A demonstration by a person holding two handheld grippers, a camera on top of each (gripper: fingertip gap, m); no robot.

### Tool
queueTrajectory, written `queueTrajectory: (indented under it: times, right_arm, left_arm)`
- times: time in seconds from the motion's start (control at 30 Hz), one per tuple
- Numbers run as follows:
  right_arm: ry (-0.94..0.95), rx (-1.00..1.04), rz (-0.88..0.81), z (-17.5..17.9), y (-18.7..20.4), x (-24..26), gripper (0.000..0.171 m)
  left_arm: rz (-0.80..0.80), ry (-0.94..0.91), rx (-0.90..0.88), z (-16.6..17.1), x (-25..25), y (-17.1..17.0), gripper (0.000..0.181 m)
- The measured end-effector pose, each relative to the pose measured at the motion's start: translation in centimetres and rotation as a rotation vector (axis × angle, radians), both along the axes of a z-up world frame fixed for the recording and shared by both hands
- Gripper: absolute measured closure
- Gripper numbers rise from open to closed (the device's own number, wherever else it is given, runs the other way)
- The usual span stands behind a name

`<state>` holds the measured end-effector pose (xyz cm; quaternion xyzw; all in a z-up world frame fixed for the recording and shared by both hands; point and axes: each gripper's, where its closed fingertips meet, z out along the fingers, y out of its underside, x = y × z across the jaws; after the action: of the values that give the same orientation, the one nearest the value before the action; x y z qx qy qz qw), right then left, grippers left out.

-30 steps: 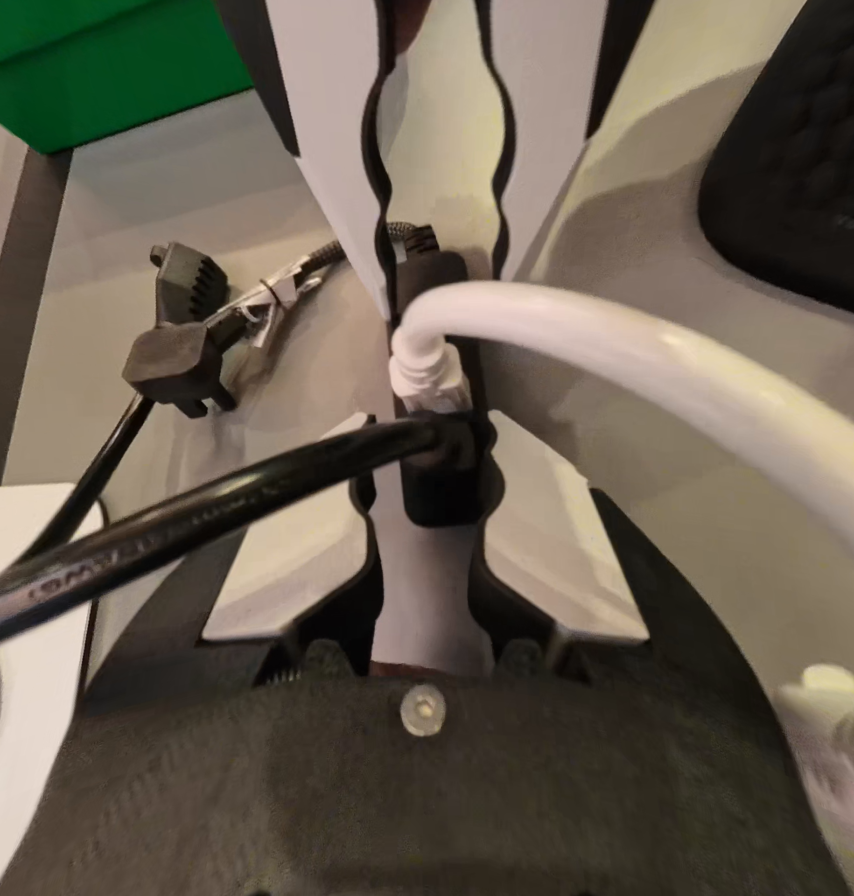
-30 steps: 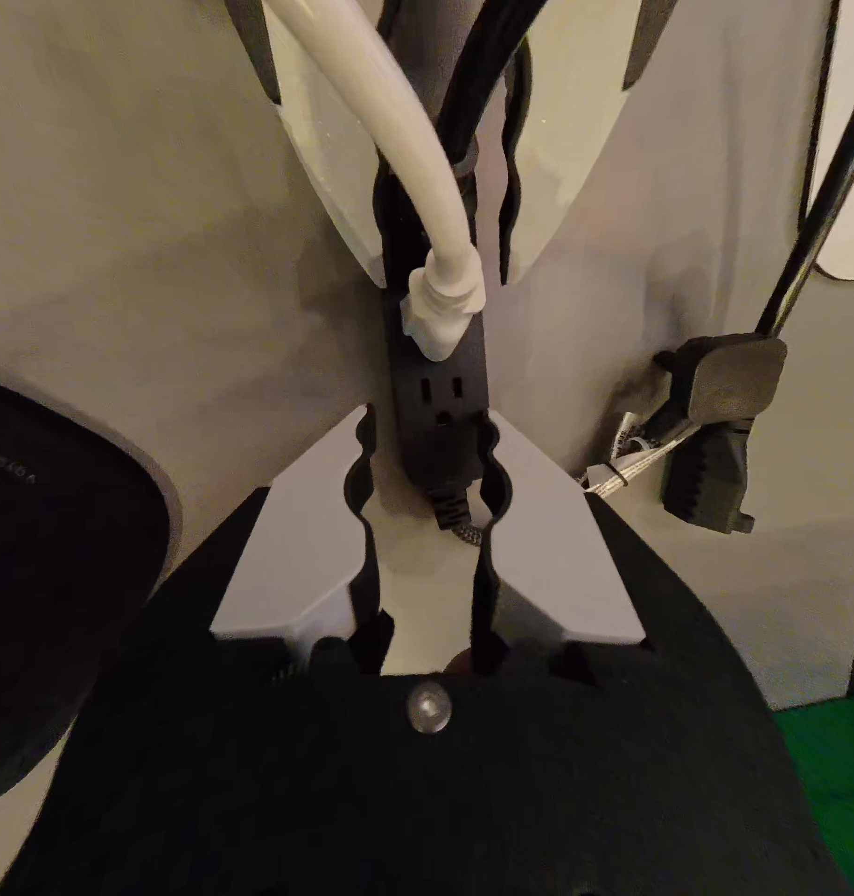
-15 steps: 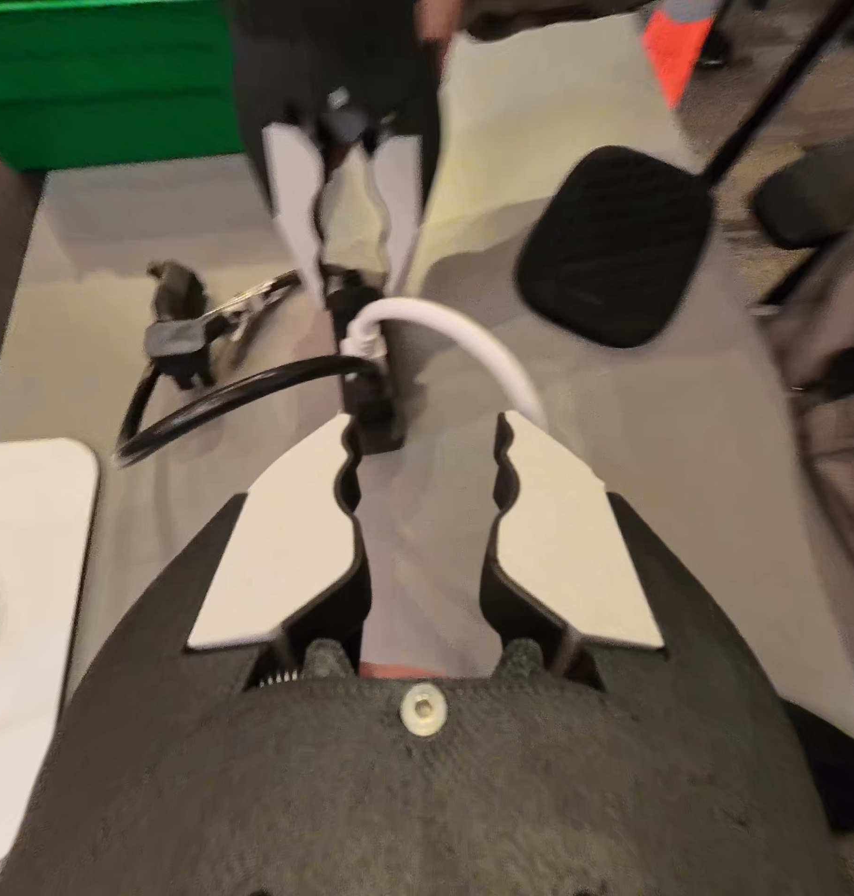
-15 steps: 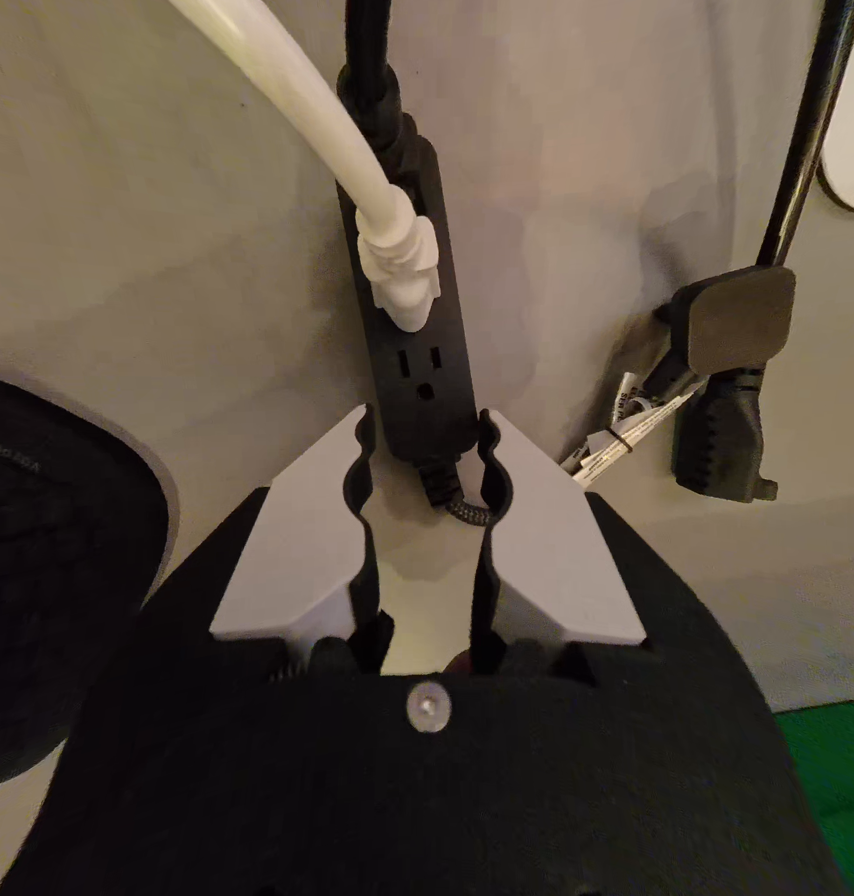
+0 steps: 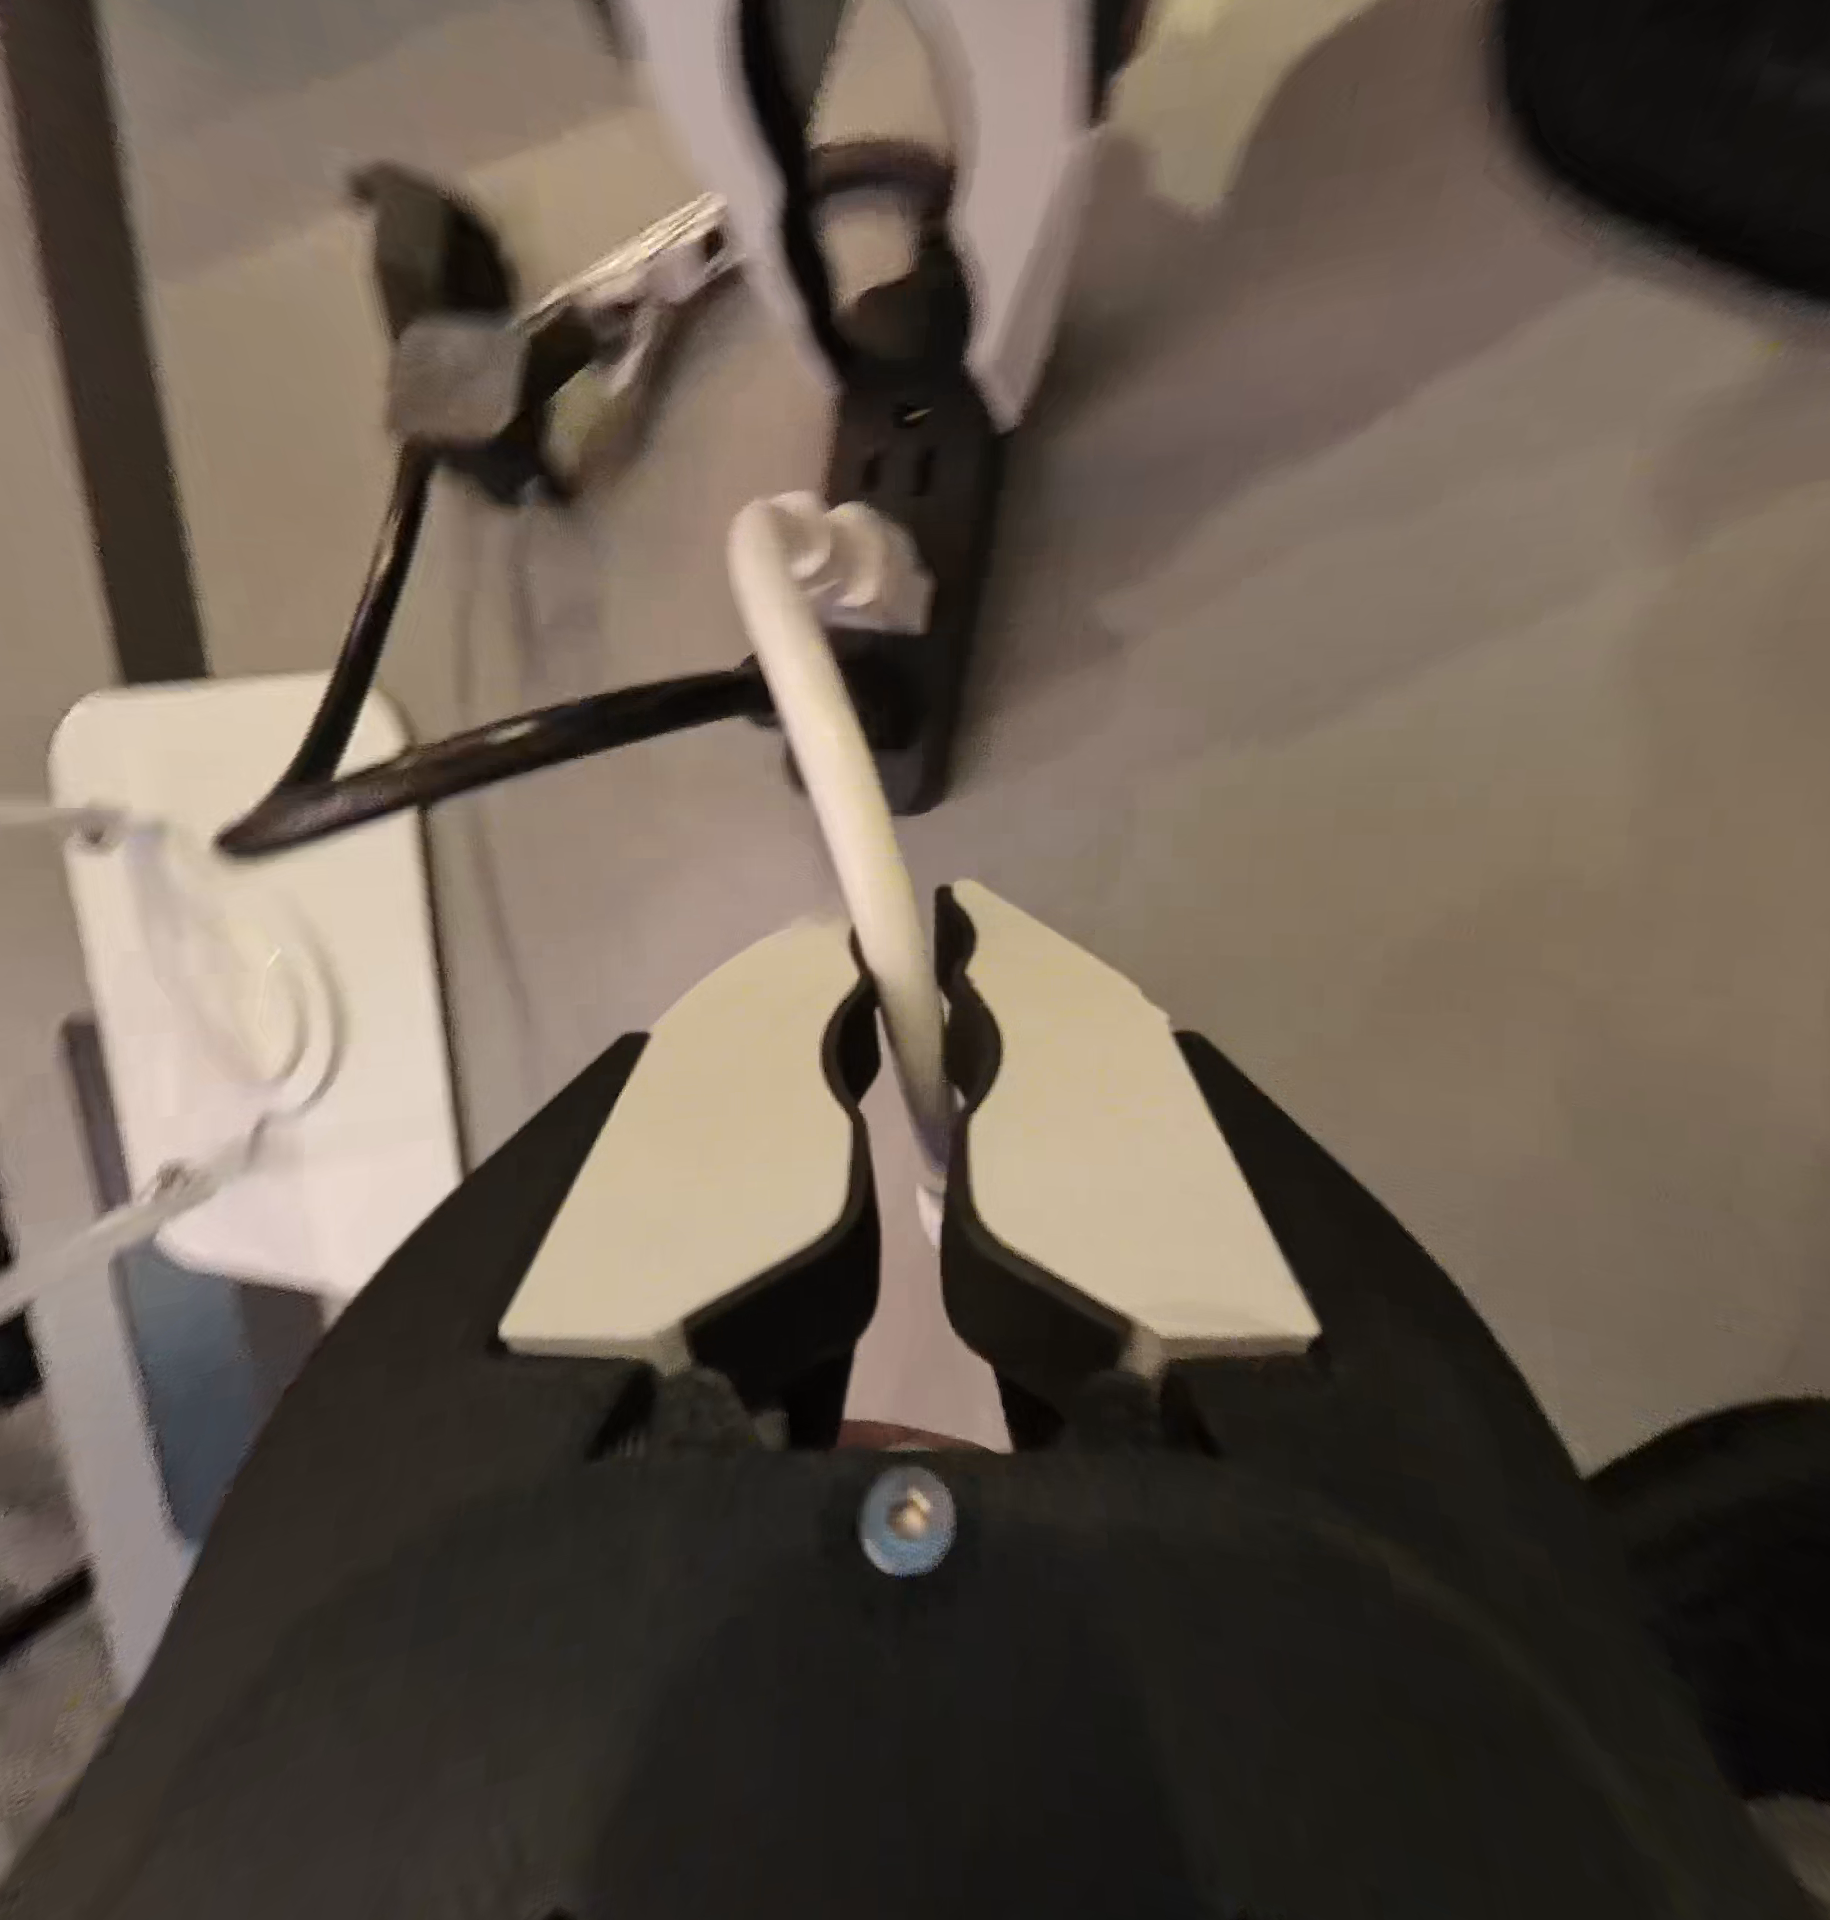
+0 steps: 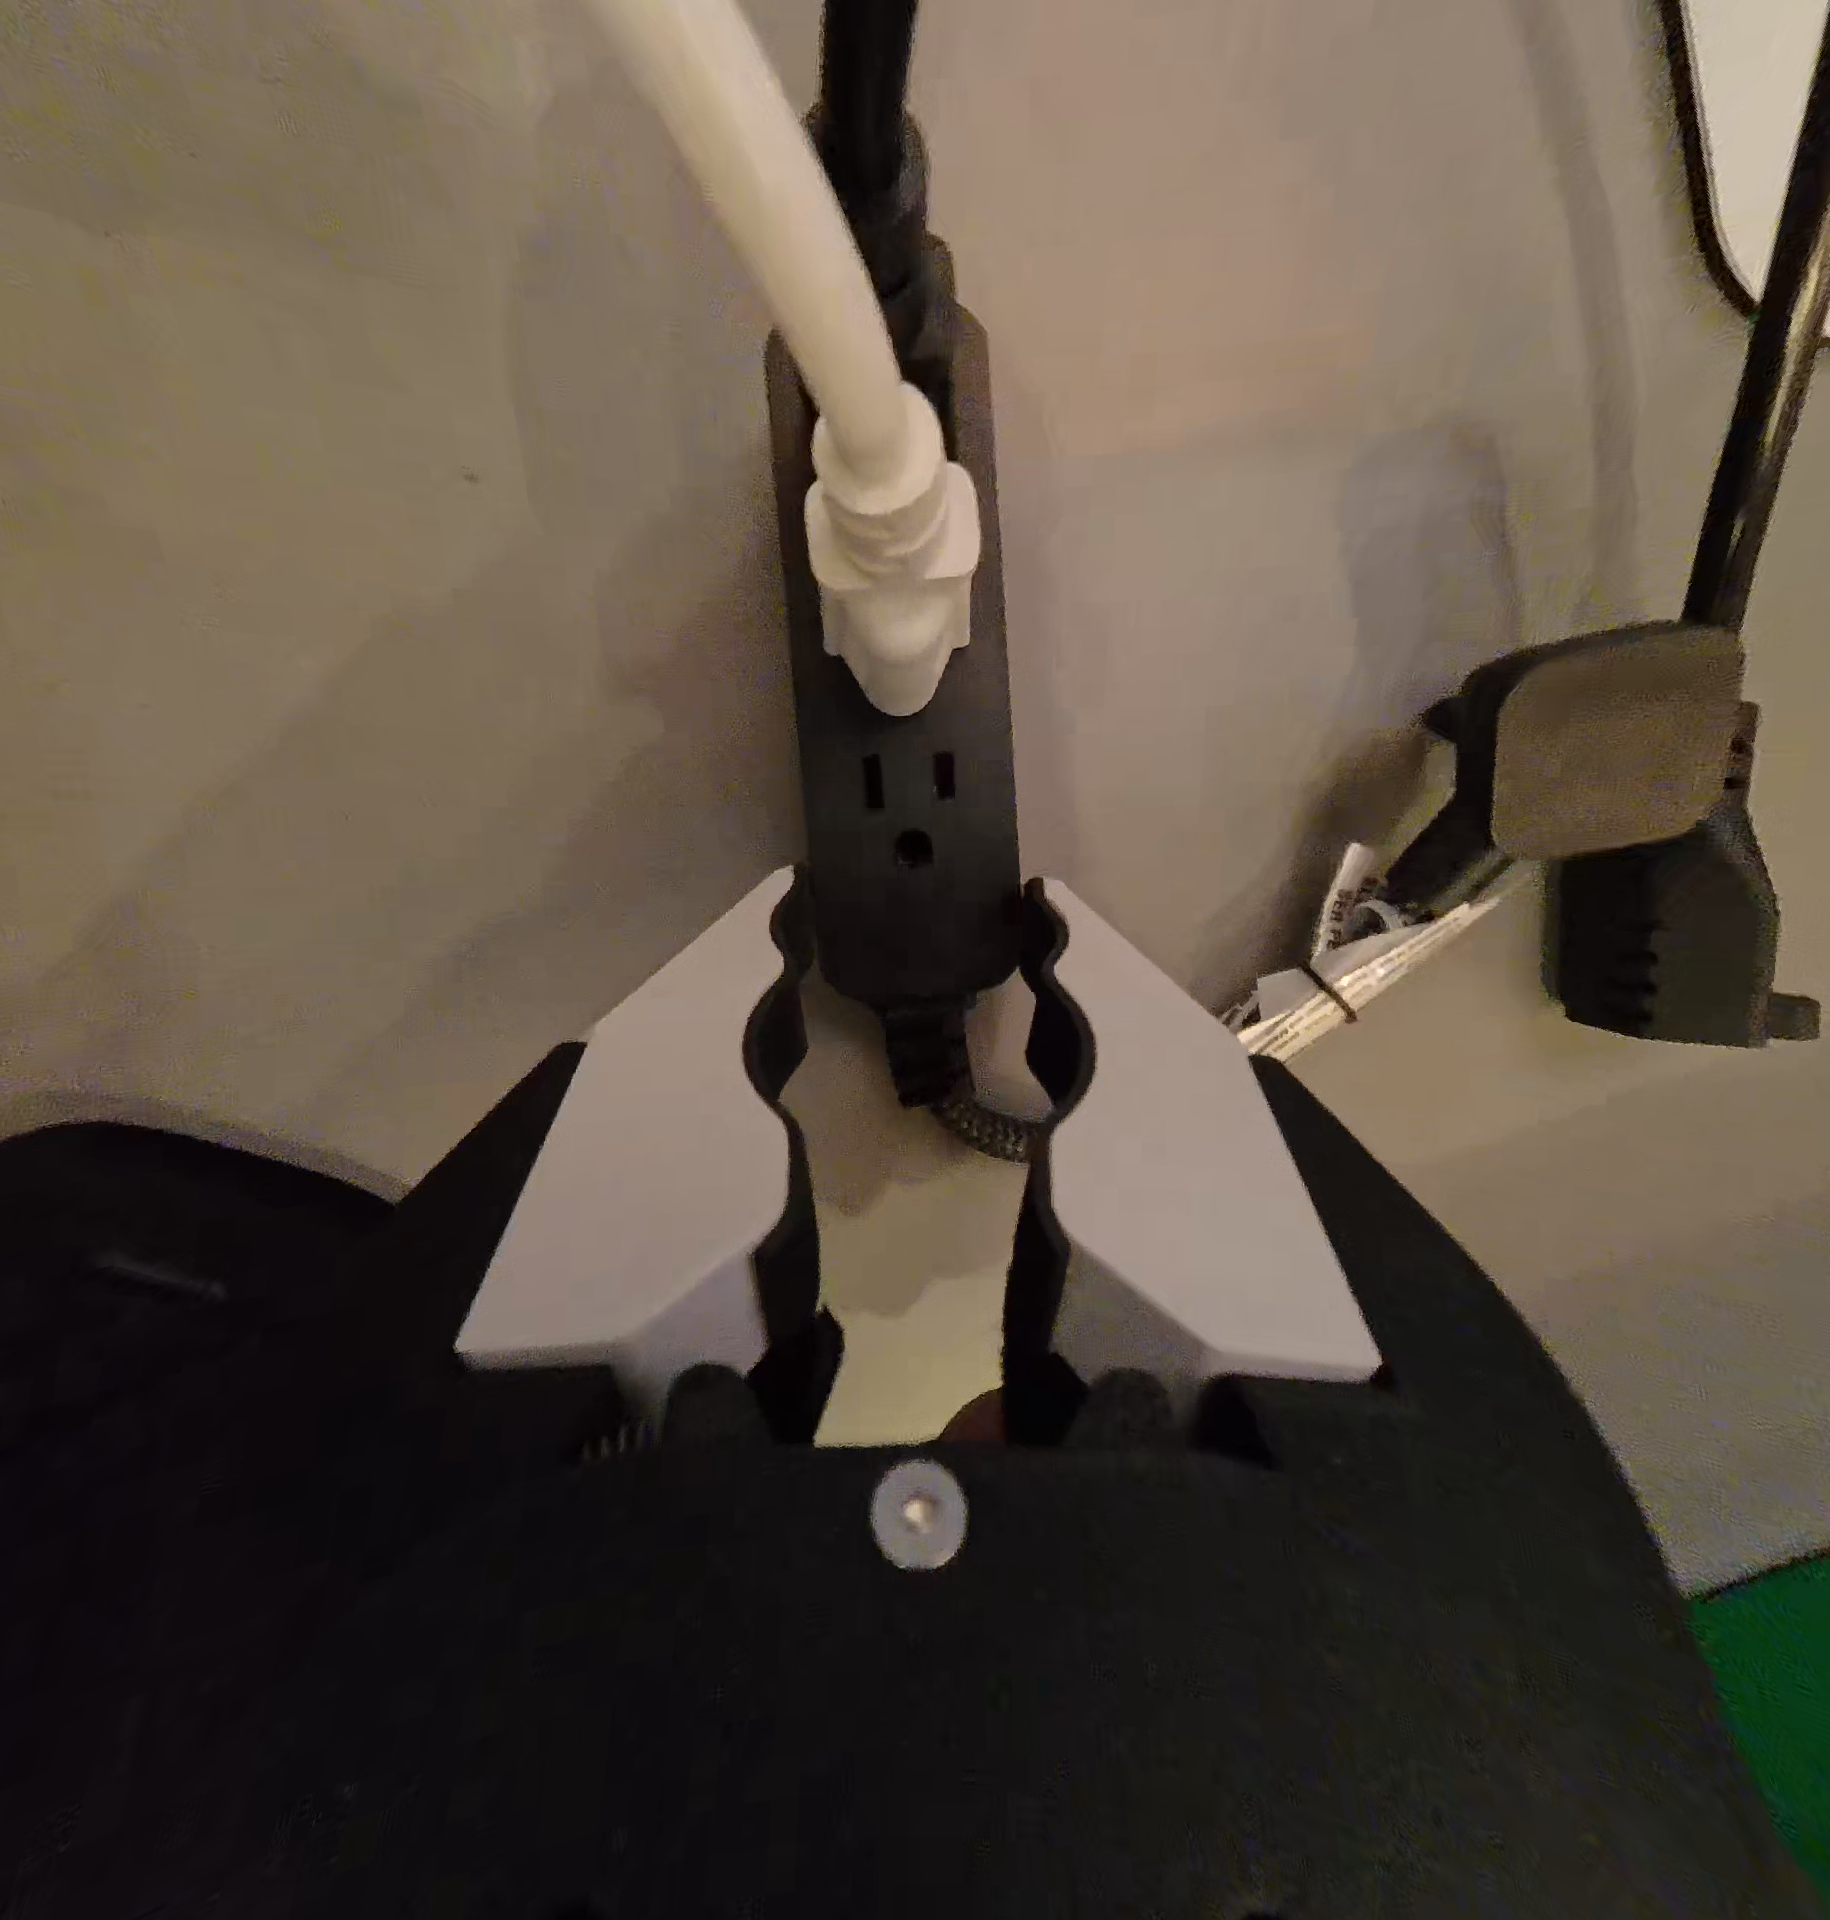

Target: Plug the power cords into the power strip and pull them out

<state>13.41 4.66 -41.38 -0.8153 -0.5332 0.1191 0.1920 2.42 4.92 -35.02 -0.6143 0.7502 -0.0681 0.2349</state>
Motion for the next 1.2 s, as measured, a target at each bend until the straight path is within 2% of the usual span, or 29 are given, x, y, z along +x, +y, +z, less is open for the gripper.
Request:
queueTrajectory:
  times: [0.1,0.27,0.37,0.47,0.73,0.93,0.97,1.03,1.1,1.2]
  right_arm:
    - [0.047,-0.006,-0.015,0.1,-0.5,-2.2,0.133]
    - [0.078,0.046,-0.042,0.0,-0.4,-6.2,0.133]
    - [0.083,0.062,-0.073,0.0,-0.3,-8.3,0.134]
    - [0.077,0.087,-0.071,-0.1,-0.6,-10.2,0.126]
    - [-0.061,0.216,-0.063,-0.4,-0.4,-11.8,0.124]
    - [-0.026,0.218,-0.066,0.5,-0.4,-11.9,0.123]
    - [0.003,0.196,-0.067,0.9,-0.6,-12.0,0.113]
    - [0.043,0.190,-0.075,1.6,-0.6,-12.2,0.105]
    - [0.070,0.165,-0.066,2.2,-0.6,-12.0,0.107]
    - [0.121,0.154,-0.040,3.1,-0.1,-11.6,0.128]
  left_arm:
    - [0.140,0.014,0.117,0.5,-2.3,4.0,0.176]
    - [0.329,-0.061,0.228,1.8,-4.3,8.6,0.173]
    - [0.402,-0.100,0.308,2.4,-4.9,10.8,0.172]
    - [0.455,-0.143,0.368,2.9,-5.1,12.4,0.171]
    - [0.505,-0.174,0.366,1.9,-6.1,13.9,0.170]
    - [0.496,-0.090,0.309,0.4,-8.6,13.9,0.171]
    - [0.495,-0.095,0.326,0.5,-8.7,14.1,0.172]
    - [0.478,-0.092,0.338,0.4,-8.7,14.3,0.173]
    - [0.450,-0.090,0.349,0.2,-8.5,14.2,0.174]
    - [0.434,-0.088,0.359,0.3,-8.4,14.1,0.175]
